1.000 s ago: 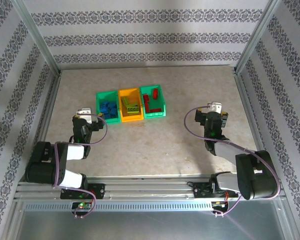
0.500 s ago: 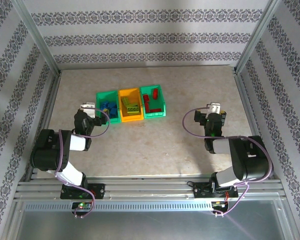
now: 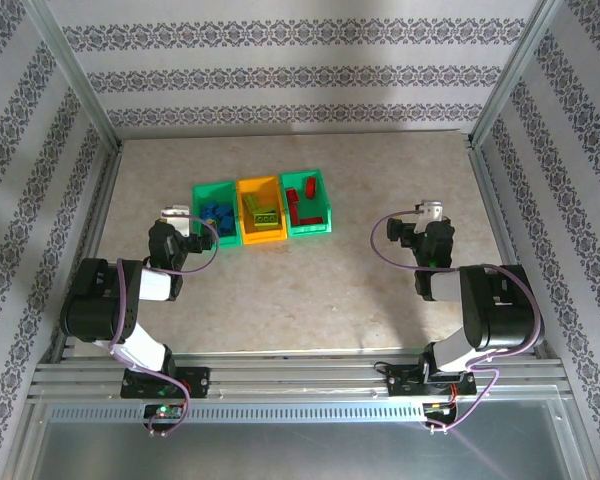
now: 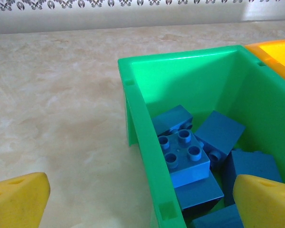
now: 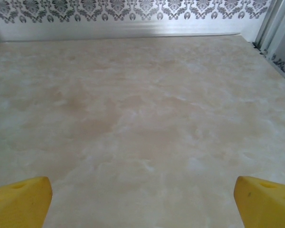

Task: Sort the legos into containers by color
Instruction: Reset both arms

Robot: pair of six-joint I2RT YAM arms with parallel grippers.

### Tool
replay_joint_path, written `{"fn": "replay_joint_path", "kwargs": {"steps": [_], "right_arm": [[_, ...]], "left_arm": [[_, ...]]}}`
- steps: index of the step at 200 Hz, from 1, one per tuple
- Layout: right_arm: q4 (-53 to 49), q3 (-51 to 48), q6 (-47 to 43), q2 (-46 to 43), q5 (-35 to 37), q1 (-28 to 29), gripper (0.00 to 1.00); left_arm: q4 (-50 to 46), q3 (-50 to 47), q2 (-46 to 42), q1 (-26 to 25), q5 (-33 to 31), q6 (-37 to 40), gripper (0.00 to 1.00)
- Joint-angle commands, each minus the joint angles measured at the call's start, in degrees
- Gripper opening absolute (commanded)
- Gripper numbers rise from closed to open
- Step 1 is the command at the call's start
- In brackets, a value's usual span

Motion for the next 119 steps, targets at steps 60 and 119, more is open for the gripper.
{"fn": "replay_joint_path", "kwargs": {"steps": [60, 119], "right_arm": [[0.93, 0.89, 0.23, 0.22, -3.43, -0.15, 0.98], [0.84, 0.89, 0.18, 0.18, -3.24, -0.10, 0.98]], "left_arm": [[-0.40, 0.18, -0.07, 0.78, -0.16, -0.67, 1.00], [-0.45, 0.22, -0.04, 0.78, -0.14, -0.68, 1.00]]}}
